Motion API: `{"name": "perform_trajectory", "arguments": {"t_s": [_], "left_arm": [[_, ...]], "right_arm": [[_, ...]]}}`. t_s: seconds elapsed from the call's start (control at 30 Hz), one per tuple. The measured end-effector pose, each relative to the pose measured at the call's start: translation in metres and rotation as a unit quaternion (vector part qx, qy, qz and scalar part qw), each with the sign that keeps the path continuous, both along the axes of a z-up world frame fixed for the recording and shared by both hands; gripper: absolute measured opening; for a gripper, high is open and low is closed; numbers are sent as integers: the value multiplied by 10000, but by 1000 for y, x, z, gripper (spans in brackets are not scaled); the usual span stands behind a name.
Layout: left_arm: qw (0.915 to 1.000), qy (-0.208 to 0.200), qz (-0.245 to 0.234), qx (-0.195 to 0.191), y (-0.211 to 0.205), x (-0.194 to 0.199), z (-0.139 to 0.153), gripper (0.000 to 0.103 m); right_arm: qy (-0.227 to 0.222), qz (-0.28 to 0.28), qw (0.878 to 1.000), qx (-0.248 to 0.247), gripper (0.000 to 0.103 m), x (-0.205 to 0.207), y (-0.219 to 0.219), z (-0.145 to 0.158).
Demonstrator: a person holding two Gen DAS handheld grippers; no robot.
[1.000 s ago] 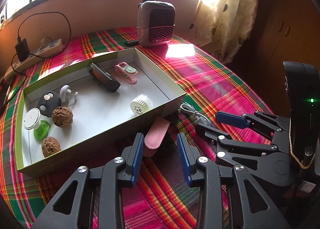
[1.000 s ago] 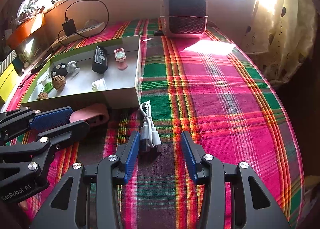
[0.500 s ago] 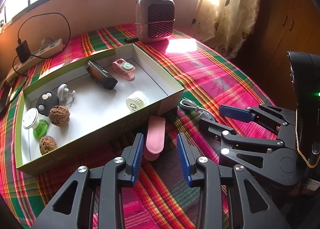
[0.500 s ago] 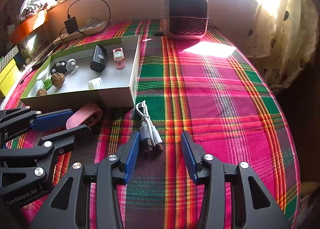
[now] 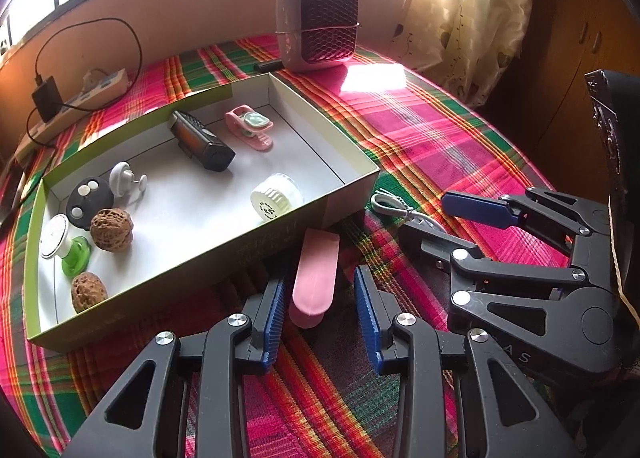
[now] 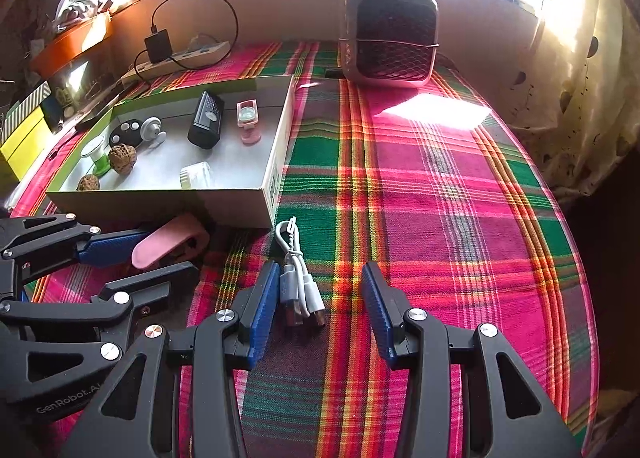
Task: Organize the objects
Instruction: 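Move the right tool to the white USB cable while the left tool approaches the pink case, then grasp the white USB cable with the right tool while the left tool grasps the pink case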
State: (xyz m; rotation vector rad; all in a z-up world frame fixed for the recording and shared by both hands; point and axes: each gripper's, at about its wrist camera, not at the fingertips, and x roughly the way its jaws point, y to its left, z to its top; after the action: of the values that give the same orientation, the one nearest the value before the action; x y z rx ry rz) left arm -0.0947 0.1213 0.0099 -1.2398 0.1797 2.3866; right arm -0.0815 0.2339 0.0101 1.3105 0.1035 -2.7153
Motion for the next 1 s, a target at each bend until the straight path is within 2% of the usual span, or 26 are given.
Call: {"name": "perform_trajectory", "arguments": {"t_s": [0.73, 0.93, 1.0], "left_arm": [[9999, 66, 114, -29, 2, -5, 0, 31], [9998, 79, 177, -58, 0, -5, 0, 24], [9998, 78, 191, -49, -1, -5, 0, 22]], "right_arm": [[5, 70, 10000, 1, 43, -3, 1, 1], [27, 150, 9999, 4, 28, 0, -2, 1], [28, 169, 9999, -18, 20, 0, -3, 1]]}}
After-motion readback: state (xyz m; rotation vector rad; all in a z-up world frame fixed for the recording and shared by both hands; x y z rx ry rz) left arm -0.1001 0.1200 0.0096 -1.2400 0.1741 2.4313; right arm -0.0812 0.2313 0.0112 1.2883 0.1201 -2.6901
